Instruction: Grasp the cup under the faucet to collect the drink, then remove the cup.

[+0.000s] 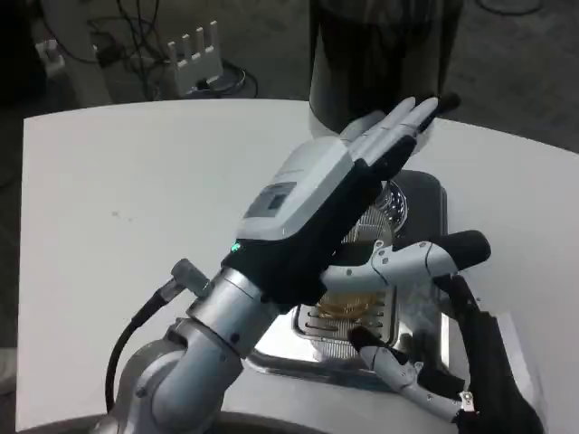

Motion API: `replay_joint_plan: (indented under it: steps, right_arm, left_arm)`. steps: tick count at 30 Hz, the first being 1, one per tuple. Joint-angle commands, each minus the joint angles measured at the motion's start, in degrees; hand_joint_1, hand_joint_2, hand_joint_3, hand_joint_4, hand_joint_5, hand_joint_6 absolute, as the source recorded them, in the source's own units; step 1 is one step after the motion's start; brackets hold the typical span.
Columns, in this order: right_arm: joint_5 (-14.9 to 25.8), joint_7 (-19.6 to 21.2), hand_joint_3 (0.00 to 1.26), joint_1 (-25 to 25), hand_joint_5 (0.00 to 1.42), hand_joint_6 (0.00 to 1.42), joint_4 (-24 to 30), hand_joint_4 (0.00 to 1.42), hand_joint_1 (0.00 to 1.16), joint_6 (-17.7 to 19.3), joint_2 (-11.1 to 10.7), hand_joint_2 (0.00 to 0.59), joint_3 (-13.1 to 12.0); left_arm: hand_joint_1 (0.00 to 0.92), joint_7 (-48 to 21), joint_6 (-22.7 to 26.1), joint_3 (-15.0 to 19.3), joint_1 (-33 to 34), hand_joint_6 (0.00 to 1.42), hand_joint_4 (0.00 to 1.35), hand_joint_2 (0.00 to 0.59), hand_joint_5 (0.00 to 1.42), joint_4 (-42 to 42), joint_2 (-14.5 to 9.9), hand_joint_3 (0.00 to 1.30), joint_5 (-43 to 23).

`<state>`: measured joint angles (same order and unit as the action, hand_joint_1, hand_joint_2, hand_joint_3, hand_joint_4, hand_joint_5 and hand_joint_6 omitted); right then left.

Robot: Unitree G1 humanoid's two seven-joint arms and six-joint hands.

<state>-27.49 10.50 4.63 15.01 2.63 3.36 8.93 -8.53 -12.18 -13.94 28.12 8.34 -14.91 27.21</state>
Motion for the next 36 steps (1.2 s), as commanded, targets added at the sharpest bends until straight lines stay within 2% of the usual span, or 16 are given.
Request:
replay_joint_plan:
  steps: [1, 7, 18, 27, 36]
  right_arm:
    - [1.0, 1.4, 0.06, -2.6, 0.10, 0.13, -2.8, 0.09, 0.81, -1.7, 1.5, 0.202, 0.4]
    - [3.1, 2.7, 0.06, -7.0, 0.09, 0.13, -7.4, 0.09, 0.81, -3.0, 2.3, 0.201, 0.8]
    - [4.3, 4.5, 0.06, -9.1, 0.09, 0.13, -9.3, 0.09, 0.81, -3.0, 1.8, 0.198, 1.4]
    - [5.4, 5.5, 0.06, -12.7, 0.09, 0.13, -13.5, 0.09, 0.80, -2.1, 1.7, 0.193, 1.9]
    - [7.3, 6.2, 0.06, -15.0, 0.09, 0.13, -16.1, 0.09, 0.79, -1.9, 1.6, 0.186, 1.2]
  left_arm:
    - [0.000, -1.7, 0.3, -0.4, 0.5, 0.01, 0.01, 0.081, 0.12, -0.6, -0.7, 0.08, -0.2]
    - [0.000, -2.3, 0.5, -0.5, 1.6, 0.01, 0.02, 0.081, 0.13, -0.9, -1.1, 0.08, 0.1]
    - [0.000, -2.8, 0.6, -0.8, 2.5, 0.02, 0.03, 0.080, 0.14, -1.7, -1.3, 0.08, 0.2]
    - [0.000, -2.9, 0.6, -0.6, 2.6, 0.04, 0.04, 0.080, 0.15, -1.7, -1.8, 0.09, 0.1]
    - [0.000, -3.1, 0.5, -0.4, 2.6, 0.04, 0.04, 0.080, 0.15, -1.9, -2.6, 0.10, -0.2]
